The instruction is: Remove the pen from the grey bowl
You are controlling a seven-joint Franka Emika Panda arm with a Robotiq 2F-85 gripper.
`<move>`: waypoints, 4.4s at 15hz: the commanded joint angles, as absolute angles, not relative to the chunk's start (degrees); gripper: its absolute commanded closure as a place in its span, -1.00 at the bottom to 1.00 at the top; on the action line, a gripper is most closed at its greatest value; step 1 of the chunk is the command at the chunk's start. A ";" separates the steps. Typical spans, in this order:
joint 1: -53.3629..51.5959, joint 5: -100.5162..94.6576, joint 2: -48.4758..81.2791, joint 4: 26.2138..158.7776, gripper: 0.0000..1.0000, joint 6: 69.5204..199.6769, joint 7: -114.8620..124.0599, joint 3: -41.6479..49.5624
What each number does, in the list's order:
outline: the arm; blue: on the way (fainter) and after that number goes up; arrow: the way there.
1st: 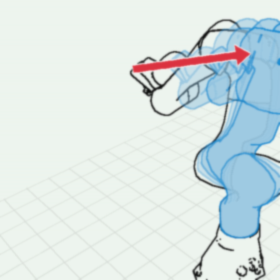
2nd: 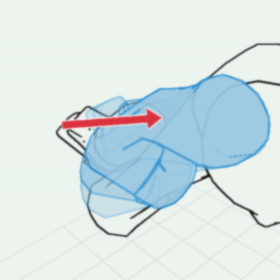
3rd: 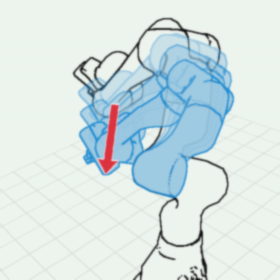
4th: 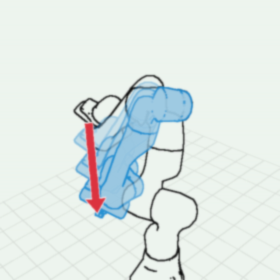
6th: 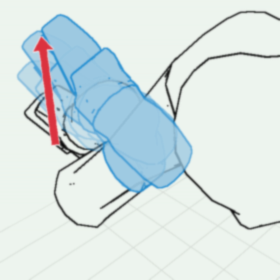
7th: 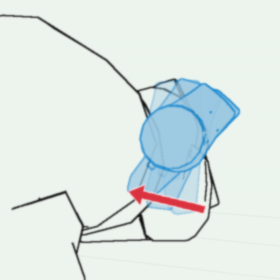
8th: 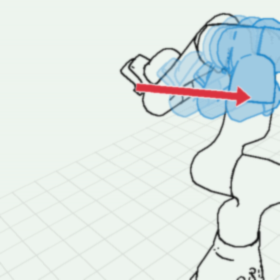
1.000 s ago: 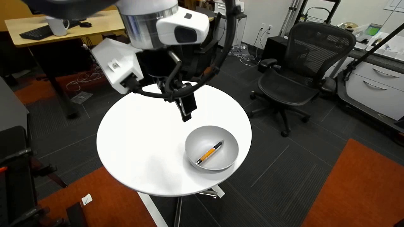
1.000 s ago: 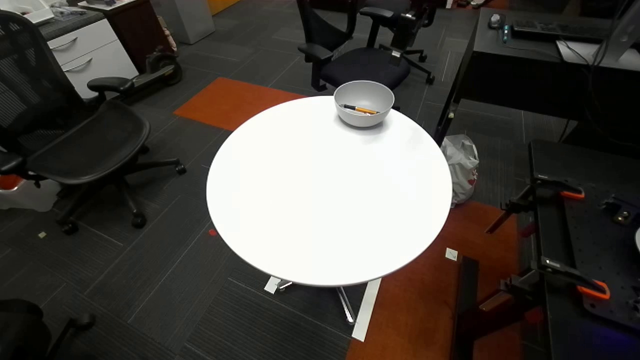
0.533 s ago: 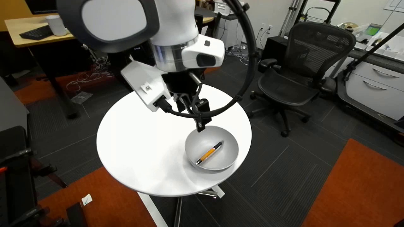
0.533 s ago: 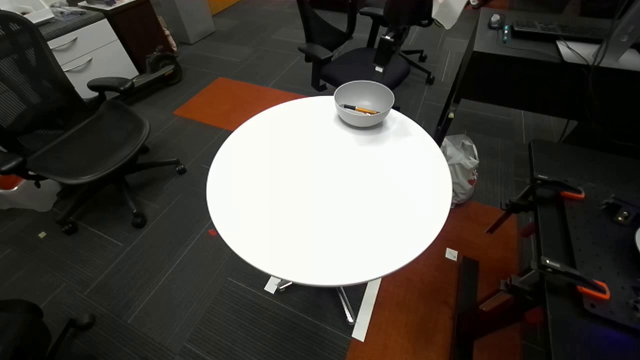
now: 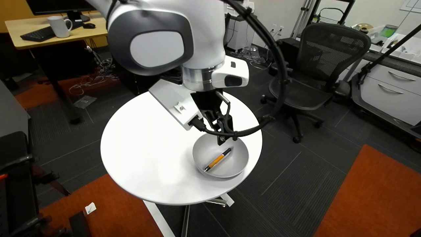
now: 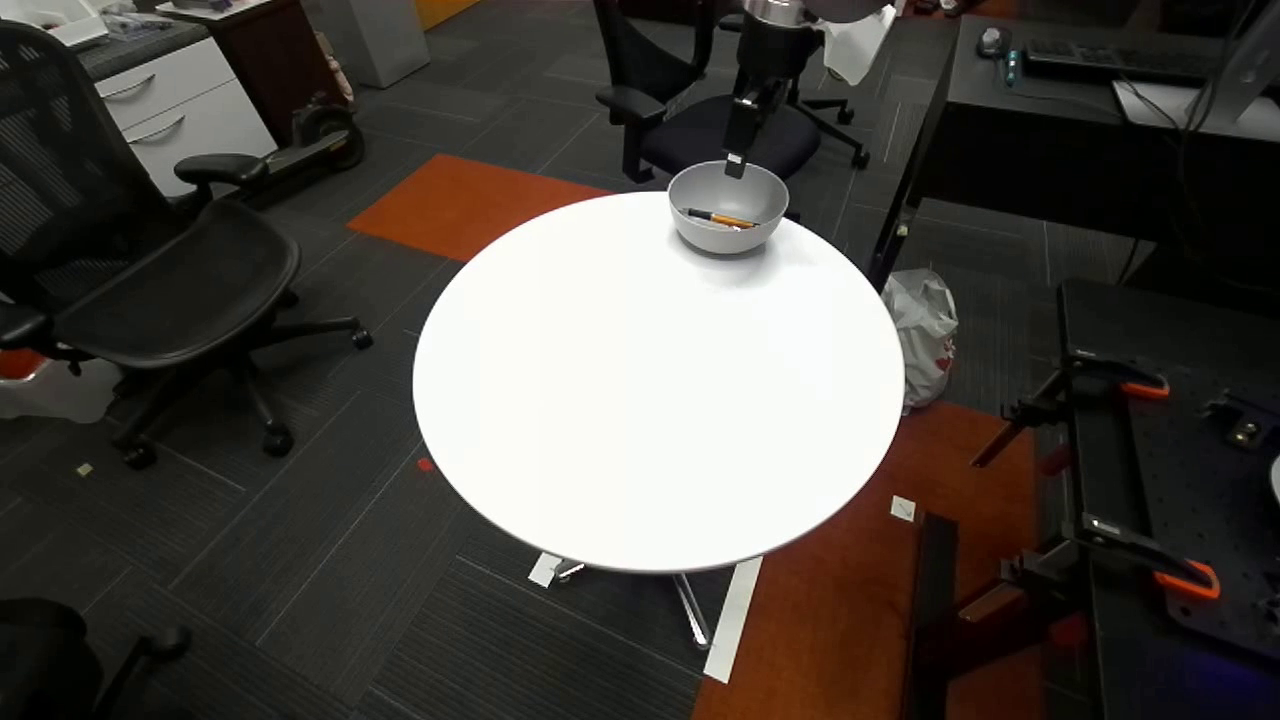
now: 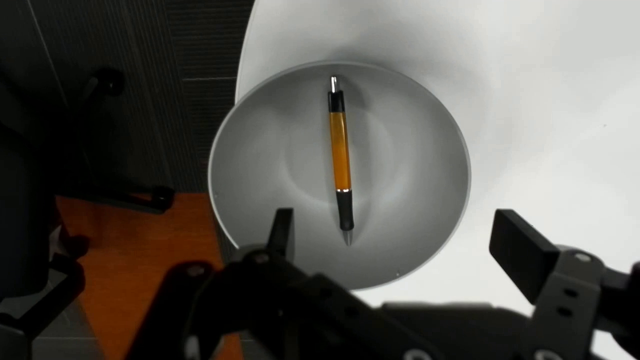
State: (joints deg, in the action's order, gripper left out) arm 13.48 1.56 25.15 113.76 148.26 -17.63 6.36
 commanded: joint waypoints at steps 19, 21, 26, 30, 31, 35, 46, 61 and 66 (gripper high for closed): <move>17.08 1.52 41.50 96.85 -1.00 140.95 -17.53 3.81; 17.09 1.45 42.55 95.67 -1.00 140.31 -17.34 3.89; 17.21 1.32 44.91 93.03 -1.00 139.03 -17.00 4.05; 17.28 1.31 46.45 91.37 -0.47 138.48 -16.71 4.13; 17.28 1.32 46.76 91.03 -0.31 138.34 -16.61 4.15; 17.38 1.28 47.64 90.14 0.32 138.06 -16.54 4.18; 16.30 1.04 41.49 95.94 0.93 140.09 -12.73 5.17; 9.25 -4.03 21.46 117.54 0.93 150.07 -9.71 6.41; 6.16 -5.91 15.28 126.36 0.93 152.14 -5.77 6.23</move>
State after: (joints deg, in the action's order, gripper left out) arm 7.87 -4.36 21.14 119.26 150.62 -8.63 5.64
